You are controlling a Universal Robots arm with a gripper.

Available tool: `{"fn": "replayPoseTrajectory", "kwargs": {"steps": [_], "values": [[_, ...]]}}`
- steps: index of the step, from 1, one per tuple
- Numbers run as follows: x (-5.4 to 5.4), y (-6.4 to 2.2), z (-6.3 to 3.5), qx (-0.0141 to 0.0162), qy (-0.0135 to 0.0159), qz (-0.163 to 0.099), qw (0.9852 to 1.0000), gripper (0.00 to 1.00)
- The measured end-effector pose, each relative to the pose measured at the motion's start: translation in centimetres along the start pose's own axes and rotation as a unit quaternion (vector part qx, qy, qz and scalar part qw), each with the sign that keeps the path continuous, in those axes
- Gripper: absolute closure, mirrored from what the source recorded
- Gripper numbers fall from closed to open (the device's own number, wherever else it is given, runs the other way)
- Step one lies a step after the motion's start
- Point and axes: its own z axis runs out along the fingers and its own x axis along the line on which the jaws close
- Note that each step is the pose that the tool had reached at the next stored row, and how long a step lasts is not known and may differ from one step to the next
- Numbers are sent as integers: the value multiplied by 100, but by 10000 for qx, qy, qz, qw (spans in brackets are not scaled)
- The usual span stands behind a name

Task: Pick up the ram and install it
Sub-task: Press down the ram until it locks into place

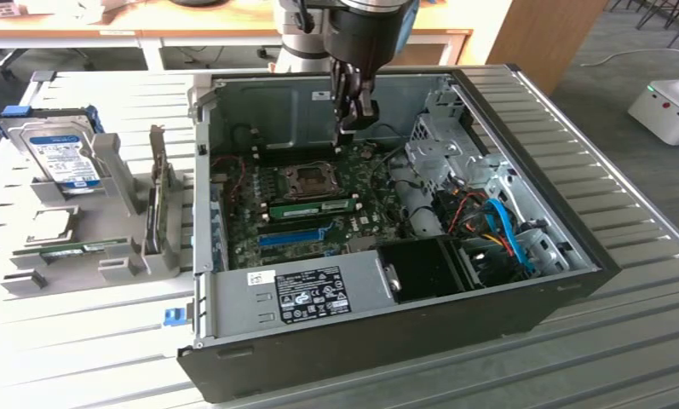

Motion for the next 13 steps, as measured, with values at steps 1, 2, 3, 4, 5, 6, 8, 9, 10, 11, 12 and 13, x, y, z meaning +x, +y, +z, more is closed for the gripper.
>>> {"fn": "replayPoseTrajectory", "kwargs": {"steps": [1,2,3,4,5,6,8,9,10,11,12,13], "values": [[0,-10,0,0,-3,0,10000,89],[0,-22,-1,0,-5,0,10000,89],[0,-34,-1,0,-9,0,10000,89],[-1,-44,-1,0,-13,-1,10000,89],[-1,-54,-1,1,-16,-1,10000,89],[-1,-63,-1,1,-20,-1,10000,89],[-1,-81,-2,2,-27,-2,10000,89],[-1,-88,-2,2,-31,-2,10000,89],[-1,-96,-2,3,-34,-3,10000,89],[-2,-105,-3,3,-37,-3,10000,89],[-2,-114,-3,4,-41,-4,10000,89],[-2,-122,-3,4,-44,-5,10000,89]]}}
